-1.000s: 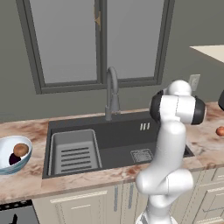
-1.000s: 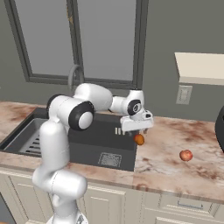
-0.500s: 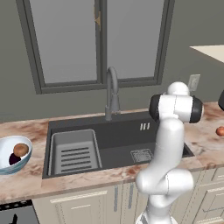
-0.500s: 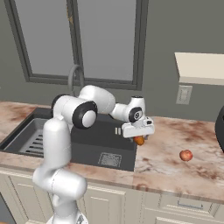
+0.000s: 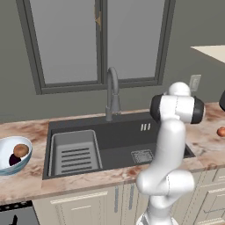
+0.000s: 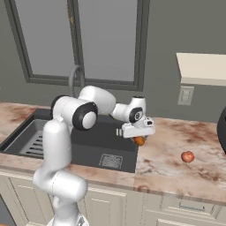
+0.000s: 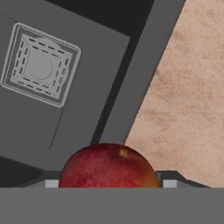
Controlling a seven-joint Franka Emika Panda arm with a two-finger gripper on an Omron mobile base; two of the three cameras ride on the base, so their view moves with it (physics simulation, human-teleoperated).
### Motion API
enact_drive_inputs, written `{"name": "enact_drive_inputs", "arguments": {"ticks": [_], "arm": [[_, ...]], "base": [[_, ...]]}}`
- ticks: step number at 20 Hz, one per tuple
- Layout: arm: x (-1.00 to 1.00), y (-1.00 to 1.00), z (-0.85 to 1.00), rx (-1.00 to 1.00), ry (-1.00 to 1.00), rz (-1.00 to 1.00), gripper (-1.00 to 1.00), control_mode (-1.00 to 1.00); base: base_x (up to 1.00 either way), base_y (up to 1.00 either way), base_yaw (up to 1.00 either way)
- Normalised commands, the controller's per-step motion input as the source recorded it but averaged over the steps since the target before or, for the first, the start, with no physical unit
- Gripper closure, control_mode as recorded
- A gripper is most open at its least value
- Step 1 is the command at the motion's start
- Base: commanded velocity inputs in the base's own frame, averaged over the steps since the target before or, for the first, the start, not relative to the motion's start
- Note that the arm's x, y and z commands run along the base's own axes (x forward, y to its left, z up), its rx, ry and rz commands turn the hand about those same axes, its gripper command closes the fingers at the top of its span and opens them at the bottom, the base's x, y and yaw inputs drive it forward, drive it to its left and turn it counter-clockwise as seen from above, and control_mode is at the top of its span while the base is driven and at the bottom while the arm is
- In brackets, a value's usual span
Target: There is a mixed pile of frozen fruits and vegetables on the counter. Locate all the frozen vegetables and place the items in a bowl on the counter. Take all the frozen fruits and defrost them in a running sink.
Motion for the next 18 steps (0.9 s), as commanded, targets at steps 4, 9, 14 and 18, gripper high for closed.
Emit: {"name": "enact_drive_inputs", "arguments": {"ticks": [4, 9, 14, 18], "arm": [[-0.18, 0.77, 0.27, 0.01, -0.19, -0.01, 1.00, -1.00], [-0.11, 0.92, 0.14, 0.00, -0.19, -0.01, 1.00, -1.00], [-0.07, 0.96, -0.04, 0.00, -0.11, 0.00, 1.00, -1.00], [-0.02, 0.68, -0.32, 0.00, -0.01, 0.00, 1.00, -1.00]], "base": [[0.00, 0.00, 0.00], [0.00, 0.00, 0.00], [0.00, 0.00, 0.00], [0.00, 0.00, 0.00]]}}
